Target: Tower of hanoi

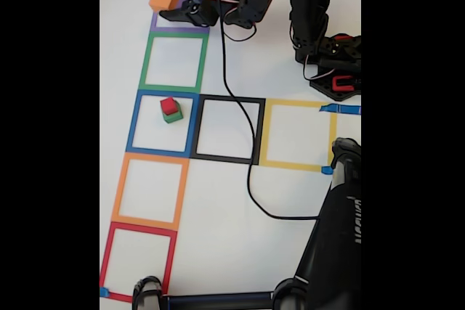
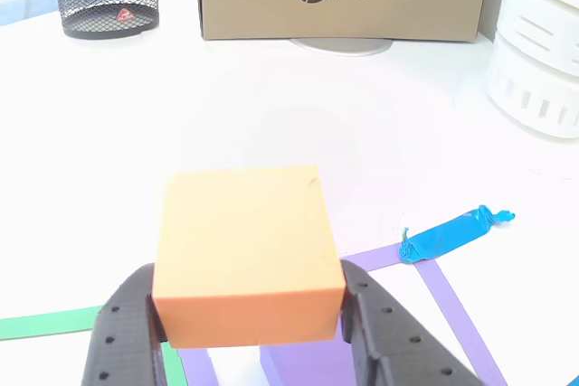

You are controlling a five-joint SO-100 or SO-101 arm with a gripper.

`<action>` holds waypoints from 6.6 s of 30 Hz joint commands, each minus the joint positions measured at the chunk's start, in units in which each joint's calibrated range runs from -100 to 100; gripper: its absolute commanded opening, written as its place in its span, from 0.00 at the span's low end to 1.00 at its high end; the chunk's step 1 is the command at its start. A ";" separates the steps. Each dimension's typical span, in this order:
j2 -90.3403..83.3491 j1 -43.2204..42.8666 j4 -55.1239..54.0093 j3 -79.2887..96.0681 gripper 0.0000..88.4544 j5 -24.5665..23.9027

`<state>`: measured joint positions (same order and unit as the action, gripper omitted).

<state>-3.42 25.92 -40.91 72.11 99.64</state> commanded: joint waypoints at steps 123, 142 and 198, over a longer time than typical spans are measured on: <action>20.01 -16.53 -16.01 1.34 0.17 0.36; 19.29 -17.29 -17.31 5.80 0.18 0.36; -41.27 -21.42 58.32 -5.20 0.03 0.36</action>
<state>-35.25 5.56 -8.18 78.66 99.64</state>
